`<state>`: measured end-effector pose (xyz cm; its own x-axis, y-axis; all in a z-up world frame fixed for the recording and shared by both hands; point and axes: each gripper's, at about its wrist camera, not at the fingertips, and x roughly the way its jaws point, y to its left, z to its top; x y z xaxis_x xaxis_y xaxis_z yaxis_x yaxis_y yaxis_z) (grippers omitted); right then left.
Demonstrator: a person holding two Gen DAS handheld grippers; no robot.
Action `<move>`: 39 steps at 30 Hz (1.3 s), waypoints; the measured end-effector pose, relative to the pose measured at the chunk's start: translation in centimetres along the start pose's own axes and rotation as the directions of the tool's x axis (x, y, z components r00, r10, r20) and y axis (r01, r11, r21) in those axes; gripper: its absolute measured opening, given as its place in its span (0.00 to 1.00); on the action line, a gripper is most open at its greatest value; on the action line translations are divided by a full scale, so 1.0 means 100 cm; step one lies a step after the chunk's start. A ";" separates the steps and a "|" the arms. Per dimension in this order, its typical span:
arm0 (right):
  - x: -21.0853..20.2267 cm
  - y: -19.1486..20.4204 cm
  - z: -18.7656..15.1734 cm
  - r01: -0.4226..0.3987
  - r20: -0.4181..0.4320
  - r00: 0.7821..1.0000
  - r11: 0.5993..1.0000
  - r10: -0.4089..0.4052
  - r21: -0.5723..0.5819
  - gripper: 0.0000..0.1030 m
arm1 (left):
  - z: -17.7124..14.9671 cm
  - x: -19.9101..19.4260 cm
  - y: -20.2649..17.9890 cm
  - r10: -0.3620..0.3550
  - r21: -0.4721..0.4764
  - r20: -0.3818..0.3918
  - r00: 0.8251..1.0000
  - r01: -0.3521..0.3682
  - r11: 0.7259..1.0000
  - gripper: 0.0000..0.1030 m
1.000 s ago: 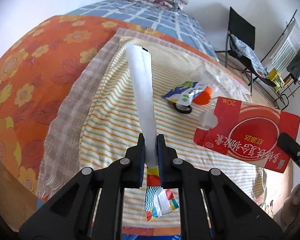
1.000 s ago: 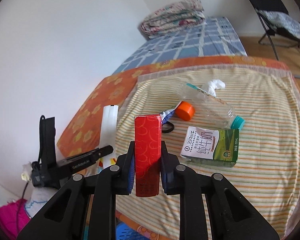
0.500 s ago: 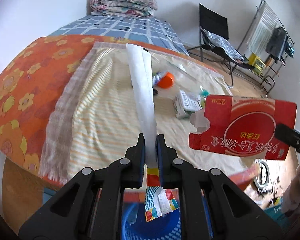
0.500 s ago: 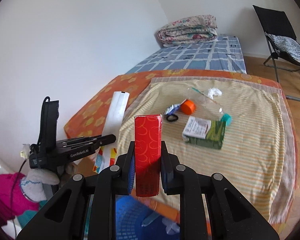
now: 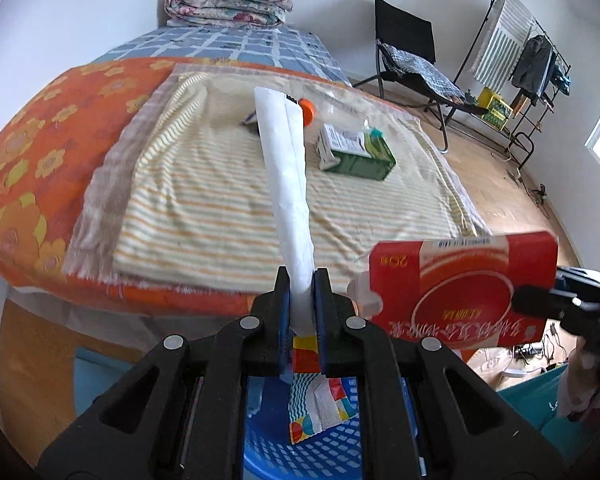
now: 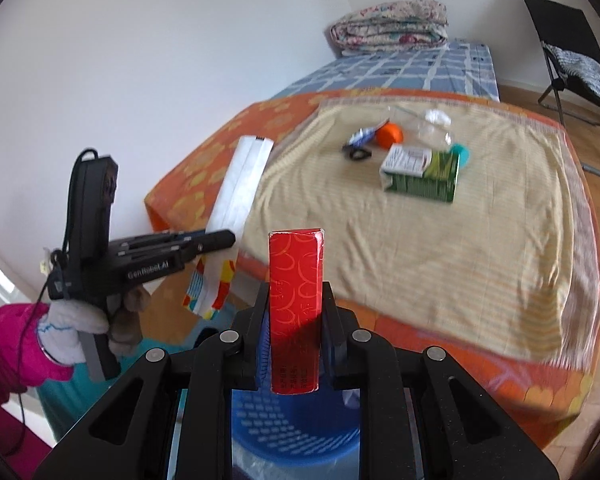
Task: Collect trash
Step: 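Carry the toothpaste tube and red box over the blue basket, then open both tools to drop the tube and box into the basket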
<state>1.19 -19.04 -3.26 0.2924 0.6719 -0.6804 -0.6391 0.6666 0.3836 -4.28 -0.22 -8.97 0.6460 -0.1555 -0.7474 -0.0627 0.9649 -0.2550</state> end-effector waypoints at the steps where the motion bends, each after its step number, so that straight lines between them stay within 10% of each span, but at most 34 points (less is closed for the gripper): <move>1: 0.001 0.000 -0.004 0.003 -0.009 1.000 1.000 -0.003 -0.001 0.19 | -0.004 0.001 -0.001 -0.002 -0.002 -0.005 1.000 0.002 1.000 0.09; 33: 0.047 0.003 -0.072 0.065 -0.226 0.972 0.998 -0.068 -0.021 0.21 | -0.082 0.024 -0.023 0.065 0.089 -0.054 0.996 -0.060 0.994 0.10; 35: 0.048 0.002 -0.071 0.073 -0.229 0.971 0.997 -0.076 -0.019 0.22 | -0.083 0.026 -0.021 0.067 0.079 -0.065 0.996 -0.062 0.995 0.31; 39: 0.050 0.003 -0.070 0.065 -0.231 0.971 0.998 -0.068 -0.022 0.24 | -0.084 0.026 -0.022 0.075 0.084 -0.066 0.995 -0.069 0.994 0.35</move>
<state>-2.56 -17.78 -10.90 0.1631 0.5324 -0.8306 -0.6342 0.7015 0.3251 -8.85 -4.48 -15.50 0.5880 -0.0967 -0.8031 -0.0430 0.9877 -0.1504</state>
